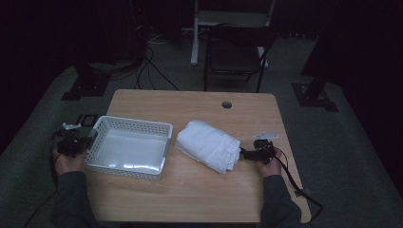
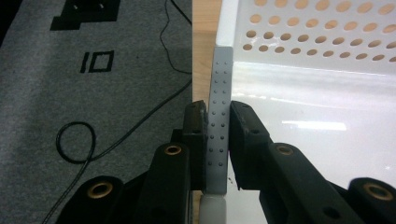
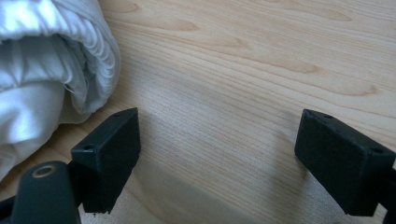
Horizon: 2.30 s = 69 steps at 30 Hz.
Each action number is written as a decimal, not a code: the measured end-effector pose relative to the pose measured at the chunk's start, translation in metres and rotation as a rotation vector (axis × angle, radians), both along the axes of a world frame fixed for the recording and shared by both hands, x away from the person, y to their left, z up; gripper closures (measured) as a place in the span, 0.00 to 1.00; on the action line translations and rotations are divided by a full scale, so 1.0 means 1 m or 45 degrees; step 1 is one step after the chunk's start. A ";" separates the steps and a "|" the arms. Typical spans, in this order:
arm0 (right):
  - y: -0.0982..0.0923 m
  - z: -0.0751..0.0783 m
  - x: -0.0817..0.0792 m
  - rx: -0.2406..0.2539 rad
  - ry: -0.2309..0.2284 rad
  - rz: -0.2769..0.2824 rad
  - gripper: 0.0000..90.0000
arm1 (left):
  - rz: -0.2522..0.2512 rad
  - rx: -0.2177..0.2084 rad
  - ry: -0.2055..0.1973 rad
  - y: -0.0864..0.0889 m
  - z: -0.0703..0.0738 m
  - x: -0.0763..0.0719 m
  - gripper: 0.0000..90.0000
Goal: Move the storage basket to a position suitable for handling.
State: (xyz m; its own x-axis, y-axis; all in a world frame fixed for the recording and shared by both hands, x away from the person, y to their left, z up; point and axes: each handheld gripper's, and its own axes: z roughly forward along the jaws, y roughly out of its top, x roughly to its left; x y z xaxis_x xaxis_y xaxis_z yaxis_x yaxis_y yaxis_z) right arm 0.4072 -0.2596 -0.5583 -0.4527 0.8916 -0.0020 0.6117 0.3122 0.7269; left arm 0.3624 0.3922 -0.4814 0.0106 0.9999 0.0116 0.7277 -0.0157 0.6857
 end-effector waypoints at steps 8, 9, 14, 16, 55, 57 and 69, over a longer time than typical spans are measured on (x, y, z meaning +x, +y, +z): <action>0.000 0.000 0.000 0.000 0.000 0.000 0.16 | 0.060 -0.042 -0.013 -0.004 0.000 0.012 0.88; 0.000 0.000 0.000 0.001 0.001 -0.001 0.16 | 0.076 -0.053 -0.016 -0.004 0.000 0.014 0.88; 0.000 0.000 0.000 0.001 0.001 -0.002 0.16 | 0.123 -0.081 -0.024 -0.007 0.001 0.025 0.88; 0.000 0.000 0.000 0.001 0.001 -0.002 0.16 | 0.136 -0.077 -0.025 -0.009 0.002 0.031 0.88; 0.002 0.004 -0.004 0.016 0.047 -0.015 0.23 | -0.090 -0.070 -0.267 -0.092 0.038 0.065 0.57; 0.000 0.010 -0.007 0.083 0.045 -0.017 0.27 | -0.199 -0.075 -0.279 -0.110 0.041 0.058 0.57; 0.005 0.053 -0.043 0.239 -0.104 -0.063 0.22 | -0.635 -0.178 -0.318 -0.200 0.036 0.042 0.55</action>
